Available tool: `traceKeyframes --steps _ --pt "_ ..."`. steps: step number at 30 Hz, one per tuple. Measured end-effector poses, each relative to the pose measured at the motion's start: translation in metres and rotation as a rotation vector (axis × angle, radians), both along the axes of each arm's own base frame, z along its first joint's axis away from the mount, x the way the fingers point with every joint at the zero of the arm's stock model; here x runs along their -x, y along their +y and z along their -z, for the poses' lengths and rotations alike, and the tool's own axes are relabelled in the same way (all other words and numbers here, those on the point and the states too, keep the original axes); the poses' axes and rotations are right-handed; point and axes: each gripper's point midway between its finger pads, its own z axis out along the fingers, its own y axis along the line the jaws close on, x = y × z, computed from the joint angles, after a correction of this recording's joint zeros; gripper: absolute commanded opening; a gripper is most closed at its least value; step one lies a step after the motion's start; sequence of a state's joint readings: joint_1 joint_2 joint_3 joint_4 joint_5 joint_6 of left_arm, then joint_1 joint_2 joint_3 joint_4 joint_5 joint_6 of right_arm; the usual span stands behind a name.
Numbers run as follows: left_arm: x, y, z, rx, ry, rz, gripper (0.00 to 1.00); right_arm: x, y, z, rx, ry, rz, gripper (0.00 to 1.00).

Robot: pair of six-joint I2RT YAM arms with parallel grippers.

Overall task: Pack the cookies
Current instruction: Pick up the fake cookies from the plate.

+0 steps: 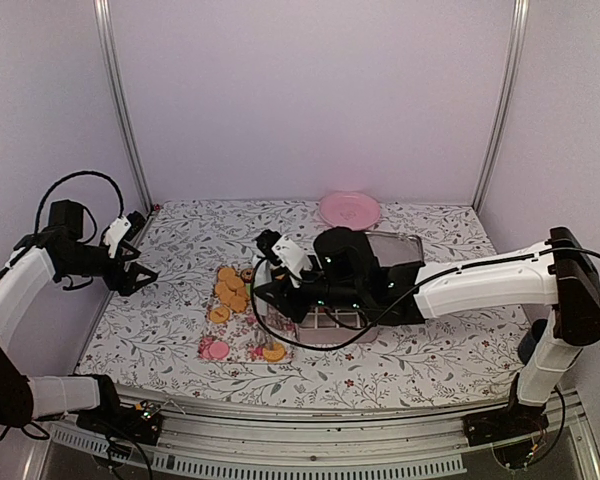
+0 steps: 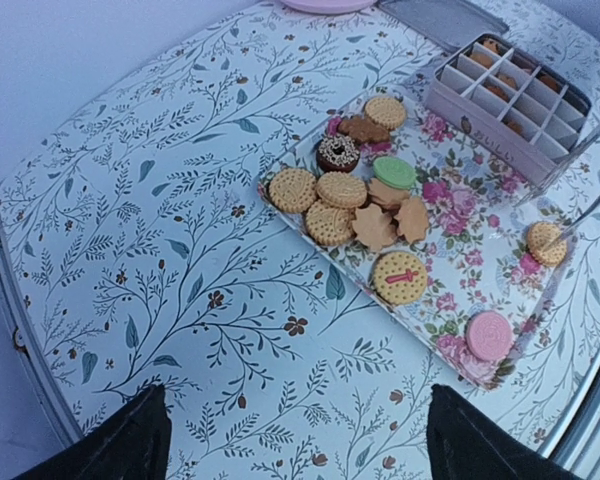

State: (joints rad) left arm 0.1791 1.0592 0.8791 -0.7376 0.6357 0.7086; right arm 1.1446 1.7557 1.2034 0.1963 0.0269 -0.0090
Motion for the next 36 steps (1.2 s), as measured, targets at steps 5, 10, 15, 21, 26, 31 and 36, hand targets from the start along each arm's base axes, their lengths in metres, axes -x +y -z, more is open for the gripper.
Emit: traceKeyframes --steps 5,10,15,21,26,31,36 --pt "0.0 0.0 0.0 -0.001 0.0 0.001 0.92 -0.002 -0.002 0.002 -0.024 0.013 0.025 0.38" --pt "0.0 0.0 0.0 0.0 0.0 0.0 0.94 -0.001 -0.006 0.014 -0.019 0.038 0.037 0.39" --pt "0.0 0.0 0.0 -0.001 -0.001 0.0 0.97 -0.001 -0.008 0.017 -0.046 0.05 0.049 0.39" --pt "0.0 0.0 -0.001 -0.003 -0.007 0.0 0.97 -0.001 -0.009 0.019 -0.072 0.065 0.057 0.38" --pt "0.0 0.0 -0.004 -0.004 -0.018 0.0 0.97 0.002 -0.015 0.018 -0.091 0.084 0.064 0.38" --pt "0.0 0.0 -0.006 -0.005 -0.026 0.0 0.97 0.005 -0.022 0.02 -0.1 0.111 0.071 0.36" --pt "-0.001 0.0 -0.006 -0.006 -0.032 0.0 0.97 0.009 -0.025 0.025 -0.104 0.146 0.069 0.39"
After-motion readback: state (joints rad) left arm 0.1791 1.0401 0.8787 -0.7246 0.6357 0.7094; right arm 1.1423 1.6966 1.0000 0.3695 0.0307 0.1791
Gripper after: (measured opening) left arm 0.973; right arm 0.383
